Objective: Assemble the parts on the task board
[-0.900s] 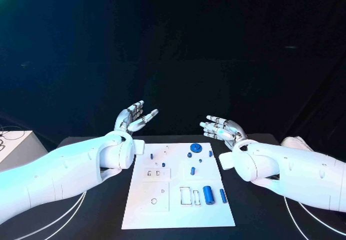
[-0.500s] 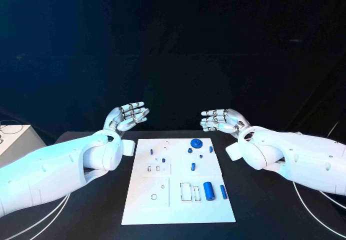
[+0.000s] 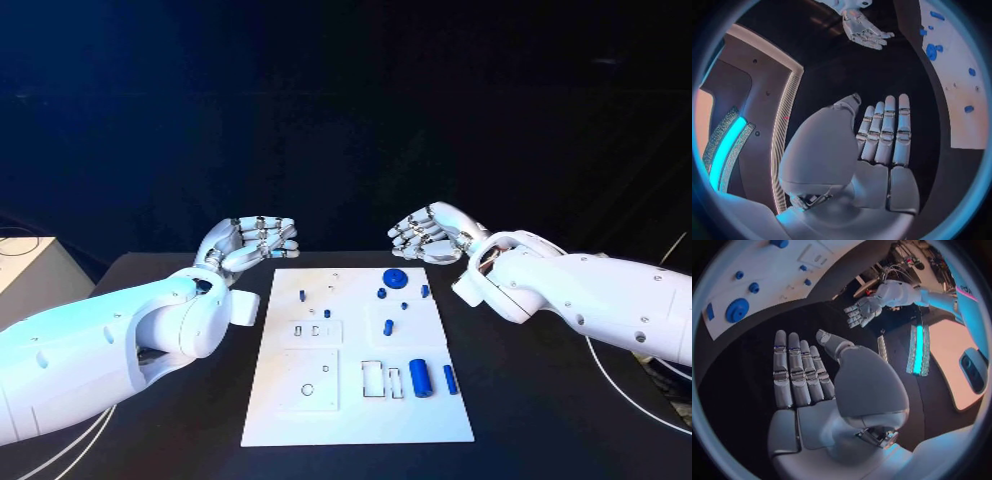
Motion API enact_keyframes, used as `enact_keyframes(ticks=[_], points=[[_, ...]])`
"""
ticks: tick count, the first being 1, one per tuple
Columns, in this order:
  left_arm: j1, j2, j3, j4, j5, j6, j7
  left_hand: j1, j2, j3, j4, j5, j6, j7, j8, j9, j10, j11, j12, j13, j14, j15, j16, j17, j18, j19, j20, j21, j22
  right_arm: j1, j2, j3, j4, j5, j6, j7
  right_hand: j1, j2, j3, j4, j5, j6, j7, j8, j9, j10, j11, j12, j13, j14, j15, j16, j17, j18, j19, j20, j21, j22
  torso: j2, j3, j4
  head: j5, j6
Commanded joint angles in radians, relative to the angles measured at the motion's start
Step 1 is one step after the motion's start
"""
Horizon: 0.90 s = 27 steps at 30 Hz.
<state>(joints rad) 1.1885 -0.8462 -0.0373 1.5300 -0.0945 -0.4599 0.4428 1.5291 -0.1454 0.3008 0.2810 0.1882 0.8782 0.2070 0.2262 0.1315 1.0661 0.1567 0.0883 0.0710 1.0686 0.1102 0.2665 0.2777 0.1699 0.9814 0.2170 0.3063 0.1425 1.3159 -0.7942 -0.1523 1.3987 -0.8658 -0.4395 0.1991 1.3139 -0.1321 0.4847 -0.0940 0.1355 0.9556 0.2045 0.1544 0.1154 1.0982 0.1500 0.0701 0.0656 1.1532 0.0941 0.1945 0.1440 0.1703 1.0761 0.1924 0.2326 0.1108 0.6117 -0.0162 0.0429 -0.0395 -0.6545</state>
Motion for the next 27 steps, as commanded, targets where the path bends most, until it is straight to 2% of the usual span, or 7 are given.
enact_keyframes(ticks=[1, 8, 9, 11, 15, 20, 27], points=[[0.002, -0.016, 0.002, 0.033, -0.024, 0.064, -0.021, -0.002, -0.018, 0.015, -0.001, -0.006, 0.009, 0.0, 0.004, 0.004, 0.015, -0.003, -0.012, 0.0, 0.023, -0.009, 0.022, 0.033, 0.013, 0.023, -0.012, 0.03, 0.016, 0.007, 0.004, 0.001, -0.006, -0.284, 0.045, -0.089, 0.015, -0.026, -0.01, -0.009, 0.004, 0.092, -0.039, 0.025, 0.019, 0.146, -0.058, -0.003, 0.006, 0.255, -0.086, 0.144, 0.129, 0.009, 0.191, -0.092, 0.206, 0.116, 0.017, -0.0047, 0.011, -0.01, 0.002], [0.002, -0.066, 0.002, 0.114, -0.027, 0.105, -0.048, -0.017, -0.041, 0.049, -0.008, -0.008, 0.026, -0.01, 0.003, 0.022, 0.048, -0.016, -0.023, 0.0, 0.048, -0.032, 0.136, 0.175, 0.007, 0.045, -0.046, 0.186, 0.113, 0.016, 0.017, 0.003, -0.014, -0.519, 0.133, -0.207, -0.016, -0.076, 0.049, 0.018, 0.005, 0.096, -0.051, 0.007, 0.041, 0.155, -0.072, -0.008, 0.009, 0.318, -0.106, 0.361, 0.368, 0.001, 0.212, -0.111, 0.435, 0.309, 0.037, -0.0102, 0.0255, -0.026, 0.003], [0.002, -0.074, 0.002, 0.126, -0.028, 0.11, -0.051, -0.019, -0.044, 0.053, -0.01, -0.008, 0.027, -0.01, 0.002, 0.024, 0.049, -0.017, -0.023, 0.0, 0.047, -0.035, 0.159, 0.197, 0.007, 0.041, -0.049, 0.212, 0.131, 0.016, 0.019, 0.003, -0.015, -0.546, 0.141, -0.22, -0.02, -0.082, 0.058, 0.023, 0.005, 0.094, -0.054, 0.006, 0.045, 0.152, -0.073, -0.007, 0.009, 0.335, -0.105, 0.411, 0.406, -0.017, 0.251, -0.113, 0.556, 0.451, 0.039, -0.0104, 0.0264, -0.027, 0.004], [0.002, -0.087, 0.002, 0.148, -0.029, 0.118, -0.056, -0.024, -0.051, 0.062, -0.012, -0.009, 0.027, -0.012, 0.0, 0.029, 0.051, -0.02, -0.023, 0.0, 0.039, -0.038, 0.208, 0.242, 0.007, 0.03, -0.053, 0.272, 0.171, 0.017, 0.026, 0.003, -0.018, -0.588, 0.155, -0.242, -0.032, -0.108, 0.079, 0.037, 0.003, 0.088, -0.051, 0.002, 0.058, 0.131, -0.074, -0.007, 0.01, 0.342, -0.101, 0.641, 0.613, -0.051, 0.306, -0.113, 0.781, 0.715, 0.045, -0.0118, 0.0297, -0.032, 0.006], [0.002, -0.108, 0.003, 0.183, -0.031, 0.131, -0.063, -0.034, -0.058, 0.083, -0.014, -0.009, 0.029, -0.014, -0.004, 0.04, 0.056, -0.023, -0.023, 0.0, 0.02, -0.043, 0.313, 0.323, 0.008, -0.008, -0.057, 0.391, 0.254, 0.017, 0.04, 0.003, -0.03, -0.653, 0.177, -0.279, -0.035, -0.123, 0.092, 0.052, 0.003, 0.077, -0.052, 0.001, 0.076, 0.096, -0.067, -0.006, 0.01, 0.344, -0.096, 0.893, 0.845, -0.087, 0.352, -0.104, 0.992, 0.976, 0.056, -0.0142, 0.0368, -0.039, 0.011], [0.002, -0.12, 0.006, 0.213, -0.033, 0.141, -0.069, -0.042, -0.066, 0.102, -0.016, -0.009, 0.029, -0.015, -0.007, 0.051, 0.061, -0.025, -0.022, 0.002, 0.006, -0.047, 0.408, 0.378, 0.01, -0.044, -0.059, 0.498, 0.329, 0.015, 0.06, 0.003, -0.051, -0.707, 0.199, -0.316, -0.032, -0.129, 0.083, 0.061, 0.003, 0.069, -0.053, 0.001, 0.09, 0.063, -0.061, -0.008, 0.01, 0.348, -0.092, 1.005, 0.947, -0.103, 0.374, -0.095, 1.09, 1.102, 0.067, -0.0186, 0.0456, -0.047, 0.015], [0.002, -0.127, 0.01, 0.23, -0.035, 0.148, -0.075, -0.045, -0.069, 0.107, -0.016, -0.01, 0.028, -0.015, -0.008, 0.054, 0.061, -0.025, -0.021, 0.002, 0.0, -0.047, 0.431, 0.388, 0.011, -0.056, -0.058, 0.525, 0.348, 0.013, 0.082, 0.002, -0.078, -0.736, 0.218, -0.339, -0.025, -0.127, 0.072, 0.066, 0.003, 0.066, -0.053, 0.002, 0.101, 0.047, -0.058, -0.007, 0.013, 0.347, -0.089, 1.053, 0.985, -0.109, 0.379, -0.09, 1.126, 1.148, 0.081, -0.0241, 0.0558, -0.055, 0.016]])
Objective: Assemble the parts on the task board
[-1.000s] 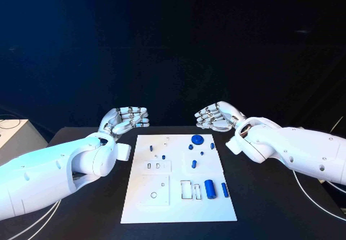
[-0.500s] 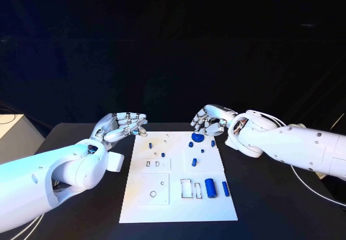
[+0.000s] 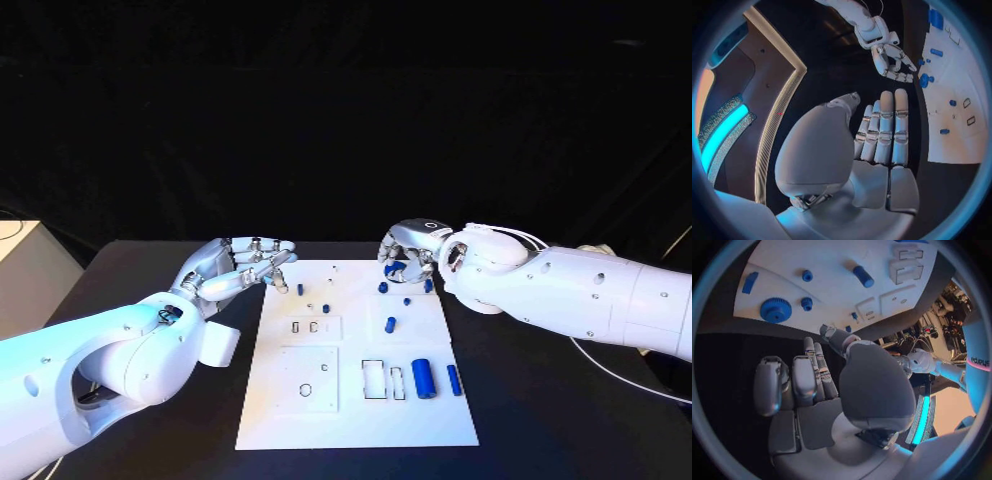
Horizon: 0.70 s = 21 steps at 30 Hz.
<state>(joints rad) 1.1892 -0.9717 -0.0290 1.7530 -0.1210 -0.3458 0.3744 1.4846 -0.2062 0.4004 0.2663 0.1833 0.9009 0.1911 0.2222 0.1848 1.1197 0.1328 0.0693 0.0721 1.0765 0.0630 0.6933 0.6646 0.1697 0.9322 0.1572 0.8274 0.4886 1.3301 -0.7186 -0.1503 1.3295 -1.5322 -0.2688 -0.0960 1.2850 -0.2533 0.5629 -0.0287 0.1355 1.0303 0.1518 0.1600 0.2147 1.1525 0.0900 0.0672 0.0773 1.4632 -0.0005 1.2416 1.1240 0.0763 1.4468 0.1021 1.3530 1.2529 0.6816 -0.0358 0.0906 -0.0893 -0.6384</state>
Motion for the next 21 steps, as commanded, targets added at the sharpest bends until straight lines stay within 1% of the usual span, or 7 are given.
enact_keyframes(ticks=[1, 5, 9, 13, 15, 21], points=[[0.002, -0.002, 0.002, 0.008, -0.009, 0.034, -0.007, -0.001, -0.009, 0.007, -0.001, -0.005, 0.005, 0.001, -0.004, 0.001, 0.007, -0.001, -0.003, 0.001, -0.009, 0.0, 0.006, 0.003, 0.011, -0.008, 0.002, 0.007, 0.004, -0.002, 0.008, 0.0, -0.012, -0.071, 0.049, -0.045, 0.004, -0.006, -0.007, 0.001, 0.003, -0.009, 0.0, -0.004, 0.002, -0.009, 0.003, -0.004, 0.001, 0.037, 0.006, 0.01, 0.008, -0.015, 0.008, 0.001, 0.006, 0.007, 0.014, -0.0055, 0.0091, -0.006, -0.001], [0.002, -0.003, 0.003, 0.011, -0.009, 0.035, -0.008, -0.002, -0.009, 0.008, -0.001, -0.005, 0.004, 0.001, -0.005, 0.002, 0.006, 0.0, -0.003, 0.001, -0.01, 0.001, 0.01, 0.004, 0.011, -0.01, 0.002, 0.012, 0.007, -0.005, 0.015, 0.0, -0.022, -0.076, 0.059, -0.051, 0.005, -0.005, -0.009, 0.002, 0.003, -0.011, 0.0, -0.004, 0.004, -0.012, 0.003, -0.005, 0.002, 0.038, 0.006, 0.02, 0.017, -0.016, 0.009, 0.002, 0.012, 0.015, 0.019, -0.0087, 0.0121, -0.009, -0.002], [0.002, -0.004, 0.004, 0.011, -0.01, 0.036, -0.01, -0.003, -0.01, 0.008, -0.001, -0.005, 0.003, 0.002, -0.006, 0.002, 0.005, 0.0, -0.003, 0.001, -0.011, 0.001, 0.015, 0.006, 0.011, -0.013, 0.003, 0.018, 0.011, -0.01, 0.016, -0.001, -0.031, -0.079, 0.073, -0.056, 0.005, -0.004, -0.015, 0.004, 0.003, -0.01, 0.0, -0.003, 0.007, -0.02, 0.004, -0.005, 0.002, 0.042, 0.009, 0.04, 0.035, -0.016, 0.011, 0.002, 0.019, 0.023, 0.023, -0.0104, 0.0153, -0.013, -0.005], [0.002, -0.005, 0.004, 0.011, -0.01, 0.037, -0.01, -0.005, -0.011, 0.008, 0.0, -0.005, 0.002, 0.002, -0.006, 0.003, 0.004, 0.001, -0.003, 0.001, -0.012, 0.001, 0.017, 0.007, 0.011, -0.014, 0.003, 0.021, 0.013, -0.017, 0.017, -0.001, -0.036, -0.08, 0.082, -0.057, 0.005, -0.004, -0.018, 0.005, 0.003, -0.01, 0.0, -0.002, 0.008, -0.023, 0.005, -0.005, 0.002, 0.043, 0.009, 0.046, 0.04, -0.017, 0.012, 0.002, 0.022, 0.027, 0.026, -0.0113, 0.0148, -0.013, -0.005], [0.002, -0.006, 0.005, 0.011, -0.01, 0.037, -0.01, -0.005, -0.011, 0.008, 0.0, -0.005, 0.002, 0.003, -0.006, 0.003, 0.004, 0.001, -0.003, 0.001, -0.013, 0.001, 0.018, 0.007, 0.011, -0.015, 0.003, 0.023, 0.014, -0.02, 0.019, -0.001, -0.039, -0.08, 0.085, -0.056, 0.005, -0.004, -0.018, 0.006, 0.003, -0.009, 0.0, -0.002, 0.009, -0.023, 0.005, -0.005, 0.003, 0.043, 0.009, 0.049, 0.043, -0.017, 0.012, 0.002, 0.023, 0.028, 0.029, -0.0113, 0.0146, -0.013, -0.003], [0.003, -0.006, 0.005, 0.009, -0.009, 0.04, -0.01, -0.006, -0.012, 0.008, 0.0, -0.005, 0.001, 0.003, -0.007, 0.003, 0.003, 0.001, -0.004, 0.001, -0.014, 0.002, 0.022, 0.008, 0.011, -0.017, 0.003, 0.027, 0.017, -0.027, 0.028, -0.001, -0.049, -0.075, 0.089, -0.052, 0.004, -0.001, -0.021, 0.009, 0.003, -0.009, 0.0, -0.002, 0.01, -0.022, 0.004, -0.003, 0.004, 0.045, 0.008, 0.057, 0.05, -0.018, 0.014, 0.003, 0.026, 0.033, 0.033, -0.0129, 0.0178, -0.014, 0.002]])
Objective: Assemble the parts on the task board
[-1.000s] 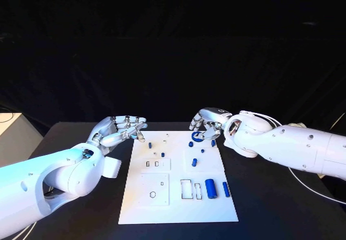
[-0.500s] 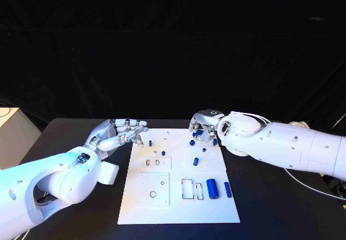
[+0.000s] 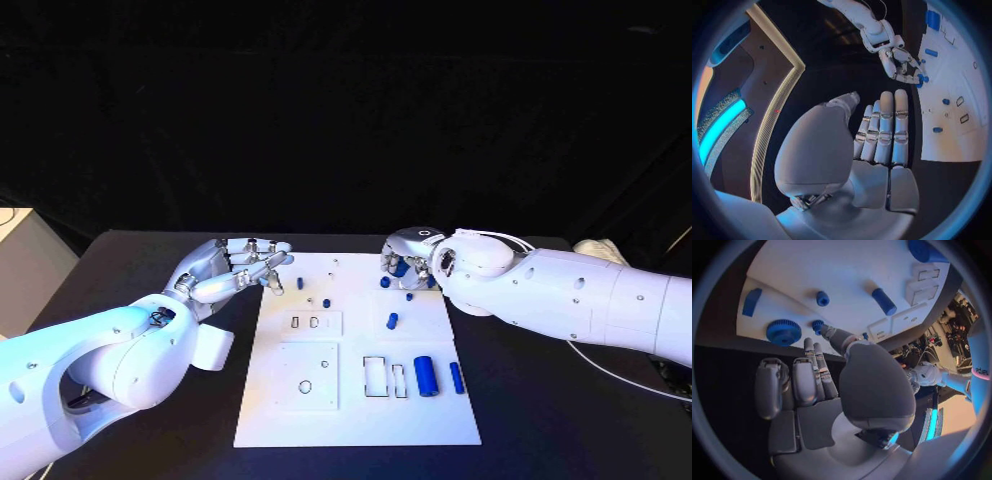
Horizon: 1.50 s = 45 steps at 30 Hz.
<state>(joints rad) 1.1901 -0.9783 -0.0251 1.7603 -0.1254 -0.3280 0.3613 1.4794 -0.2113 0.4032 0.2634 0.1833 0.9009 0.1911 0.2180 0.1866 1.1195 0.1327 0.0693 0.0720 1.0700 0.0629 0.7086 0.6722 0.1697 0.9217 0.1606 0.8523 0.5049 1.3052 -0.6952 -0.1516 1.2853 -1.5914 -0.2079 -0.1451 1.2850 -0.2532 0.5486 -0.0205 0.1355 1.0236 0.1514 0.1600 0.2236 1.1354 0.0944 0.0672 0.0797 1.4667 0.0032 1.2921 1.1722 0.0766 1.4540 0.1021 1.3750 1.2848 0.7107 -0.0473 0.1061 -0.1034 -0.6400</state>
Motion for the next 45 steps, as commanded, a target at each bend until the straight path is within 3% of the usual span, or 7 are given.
enact_keyframes(ticks=[1, 11, 18, 25, 31, 37, 45], points=[[0.002, 0.001, 0.001, 0.001, -0.005, 0.023, 0.003, -0.001, -0.007, 0.005, 0.003, -0.005, 0.001, 0.003, -0.003, 0.001, 0.003, 0.001, -0.004, 0.001, -0.008, 0.002, 0.006, 0.001, 0.011, -0.006, 0.0, 0.002, 0.001, -0.003, 0.007, 0.0, -0.007, -0.015, 0.028, -0.002, 0.004, 0.001, -0.007, 0.002, 0.003, -0.002, 0.0, -0.001, 0.003, -0.002, -0.001, -0.002, 0.003, 0.041, 0.004, 0.008, 0.002, -0.018, 0.007, 0.003, 0.005, 0.001, 0.005, -0.0014, 0.0024, 0.0, 0.004], [0.002, 0.001, 0.002, 0.001, -0.005, 0.028, 0.0, -0.002, -0.007, 0.006, 0.003, -0.005, 0.0, 0.004, -0.004, 0.002, 0.002, 0.002, -0.004, 0.001, -0.009, 0.002, 0.009, 0.002, 0.011, -0.008, 0.0, 0.005, 0.003, -0.008, 0.025, 0.0, -0.026, -0.011, 0.027, -0.003, 0.002, 0.008, -0.006, 0.008, 0.004, -0.001, -0.001, 0.0, 0.005, 0.005, -0.002, 0.0, 0.005, 0.041, 0.002, 0.015, 0.005, -0.019, 0.01, 0.003, 0.01, 0.008, 0.013, -0.0023, 0.0033, 0.001, 0.008], [0.003, 0.0, 0.002, 0.001, -0.005, 0.032, -0.004, -0.002, -0.007, 0.006, 0.003, -0.005, 0.0, 0.004, -0.004, 0.002, 0.002, 0.002, -0.004, 0.001, -0.009, 0.002, 0.009, 0.002, 0.011, -0.008, 0.0, 0.005, 0.003, -0.01, 0.037, 0.0, -0.041, -0.007, 0.029, -0.002, 0.001, 0.016, -0.001, 0.014, 0.004, 0.002, -0.001, 0.002, 0.008, 0.009, -0.002, -0.001, 0.007, 0.04, 0.002, 0.02, 0.007, -0.019, 0.01, 0.003, 0.011, 0.009, 0.017, -0.0048, 0.0048, 0.0, 0.007], [0.003, 0.0, 0.002, 0.0, -0.005, 0.034, -0.007, -0.003, -0.006, 0.006, 0.004, -0.005, -0.001, 0.005, -0.004, 0.002, 0.001, 0.003, -0.004, 0.001, -0.01, 0.003, 0.011, 0.002, 0.011, -0.01, 0.001, 0.008, 0.005, -0.013, 0.043, 0.0, -0.046, -0.001, 0.034, 0.0, 0.003, 0.037, 0.021, 0.024, 0.004, 0.019, -0.002, 0.013, 0.018, 0.03, -0.005, 0.002, 0.012, 0.038, 0.0, 0.031, 0.009, -0.02, 0.013, 0.003, 0.019, 0.02, 0.02, -0.0068, 0.0065, -0.003, 0.007], [0.003, -0.001, 0.002, -0.001, -0.005, 0.034, -0.01, -0.003, -0.004, 0.007, 0.004, -0.005, -0.001, 0.006, -0.004, 0.002, 0.0, 0.003, -0.003, 0.001, -0.011, 0.003, 0.013, 0.003, 0.011, -0.011, 0.001, 0.011, 0.007, -0.013, 0.043, 0.0, -0.047, -0.004, 0.031, -0.006, 0.022, 0.059, 0.063, 0.018, 0.004, 0.044, -0.011, 0.032, 0.036, 0.084, -0.019, 0.012, 0.021, 0.037, -0.01, 0.042, 0.012, -0.026, 0.024, -0.005, 0.041, 0.054, 0.021, -0.0079, 0.0079, -0.004, 0.007], [0.003, -0.003, 0.002, -0.002, -0.005, 0.035, -0.012, -0.003, -0.004, 0.007, 0.004, -0.005, -0.001, 0.006, -0.004, 0.002, 0.0, 0.003, -0.003, 0.001, -0.011, 0.003, 0.013, 0.003, 0.011, -0.011, 0.001, 0.011, 0.007, -0.014, 0.039, 0.0, -0.042, -0.015, -0.002, -0.017, 0.036, 0.065, 0.08, 0.004, 0.003, 0.055, -0.017, 0.044, 0.05, 0.118, -0.028, 0.016, 0.032, 0.035, -0.018, 0.045, 0.007, -0.032, 0.034, -0.013, 0.061, 0.083, 0.022, -0.0091, 0.0091, -0.002, 0.009], [0.003, -0.005, 0.002, -0.003, -0.005, 0.036, -0.014, 0.0, -0.002, 0.01, 0.002, -0.005, -0.001, 0.006, -0.004, 0.003, 0.0, 0.003, -0.003, 0.001, -0.013, 0.003, 0.016, 0.004, 0.012, -0.014, 0.002, 0.016, 0.011, -0.013, 0.035, 0.001, -0.012, -0.031, -0.088, -0.031, 0.052, 0.068, 0.094, -0.016, 0.003, 0.058, -0.017, 0.05, 0.061, 0.137, -0.032, 0.015, 0.04, 0.035, -0.021, 0.049, 0.007, -0.037, 0.043, -0.017, 0.077, 0.108, 0.025, -0.0109, 0.0098, -0.002, 0.016]])
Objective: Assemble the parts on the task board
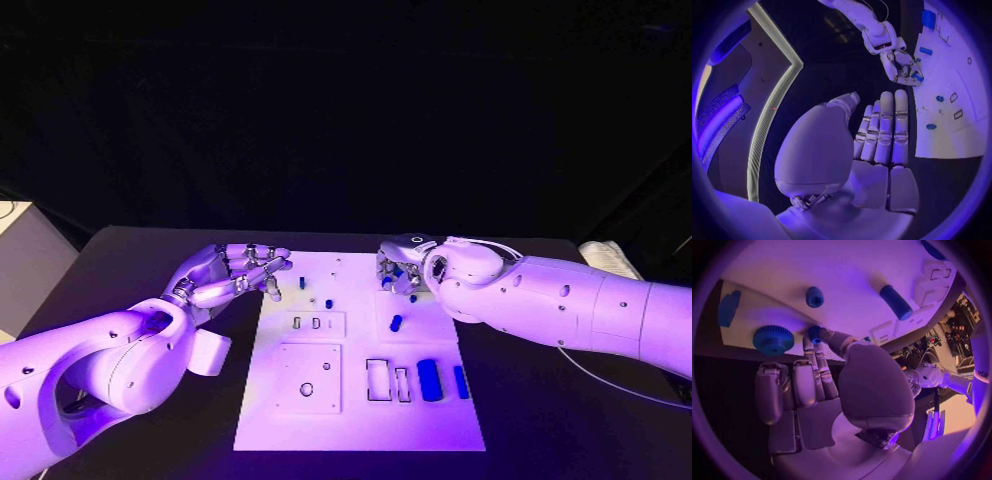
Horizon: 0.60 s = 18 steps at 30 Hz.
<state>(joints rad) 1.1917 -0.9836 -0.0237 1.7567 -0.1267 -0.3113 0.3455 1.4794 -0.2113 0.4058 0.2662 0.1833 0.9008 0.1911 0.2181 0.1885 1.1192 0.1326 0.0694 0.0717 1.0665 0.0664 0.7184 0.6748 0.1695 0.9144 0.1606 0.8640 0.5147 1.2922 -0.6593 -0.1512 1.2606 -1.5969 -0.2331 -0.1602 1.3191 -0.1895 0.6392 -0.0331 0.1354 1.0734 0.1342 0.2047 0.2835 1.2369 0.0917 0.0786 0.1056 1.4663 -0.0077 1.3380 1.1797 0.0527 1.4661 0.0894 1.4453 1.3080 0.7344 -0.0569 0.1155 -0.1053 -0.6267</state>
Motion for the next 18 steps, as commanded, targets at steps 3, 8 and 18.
enact_keyframes(ticks=[3, 8, 18], points=[[0.002, -0.001, 0.001, 0.0, -0.004, 0.019, 0.001, 0.0, -0.002, 0.008, -0.001, -0.005, -0.001, 0.006, -0.004, 0.001, 0.0, 0.003, -0.003, 0.002, -0.009, 0.0, 0.007, 0.001, 0.012, -0.007, 0.001, 0.005, 0.001, 0.003, -0.001, 0.003, 0.027, -0.033, -0.09, -0.026, 0.02, 0.005, 0.005, -0.006, 0.003, 0.009, 0.0, 0.006, 0.003, 0.038, -0.03, 0.003, 0.016, 0.036, -0.011, 0.005, 0.002, -0.014, 0.032, -0.005, 0.008, 0.087, 0.001, -0.0024, 0.0006, 0.0, 0.006], [0.003, -0.002, 0.001, -0.001, -0.004, 0.019, 0.002, 0.0, -0.002, 0.008, -0.001, -0.005, -0.001, 0.006, -0.004, 0.001, 0.0, 0.003, -0.003, 0.002, -0.009, 0.0, 0.007, 0.001, 0.012, -0.007, 0.001, 0.005, 0.001, 0.012, 0.019, 0.009, 0.034, -0.048, -0.14, -0.051, 0.023, 0.003, 0.008, -0.012, 0.003, 0.01, 0.0, 0.008, 0.006, 0.041, -0.03, 0.002, 0.018, 0.036, -0.011, 0.007, 0.003, -0.015, 0.033, -0.005, 0.011, 0.091, 0.002, -0.0032, 0.0018, 0.001, 0.013], [0.004, -0.001, 0.001, 0.0, -0.004, 0.018, 0.002, 0.001, -0.002, 0.009, -0.002, -0.006, 0.0, 0.006, -0.004, 0.002, 0.0, 0.003, -0.003, 0.002, -0.01, 0.0, 0.008, 0.002, 0.012, -0.008, 0.002, 0.007, 0.003, 0.017, 0.103, 0.011, -0.008, -0.142, -0.219, -0.125, 0.024, 0.002, 0.011, -0.017, 0.003, 0.013, 0.0, 0.011, 0.01, 0.045, -0.03, 0.002, 0.021, 0.037, -0.011, 0.012, 0.009, -0.016, 0.036, -0.006, 0.017, 0.099, 0.005, -0.0045, 0.0066, 0.002, 0.018]])
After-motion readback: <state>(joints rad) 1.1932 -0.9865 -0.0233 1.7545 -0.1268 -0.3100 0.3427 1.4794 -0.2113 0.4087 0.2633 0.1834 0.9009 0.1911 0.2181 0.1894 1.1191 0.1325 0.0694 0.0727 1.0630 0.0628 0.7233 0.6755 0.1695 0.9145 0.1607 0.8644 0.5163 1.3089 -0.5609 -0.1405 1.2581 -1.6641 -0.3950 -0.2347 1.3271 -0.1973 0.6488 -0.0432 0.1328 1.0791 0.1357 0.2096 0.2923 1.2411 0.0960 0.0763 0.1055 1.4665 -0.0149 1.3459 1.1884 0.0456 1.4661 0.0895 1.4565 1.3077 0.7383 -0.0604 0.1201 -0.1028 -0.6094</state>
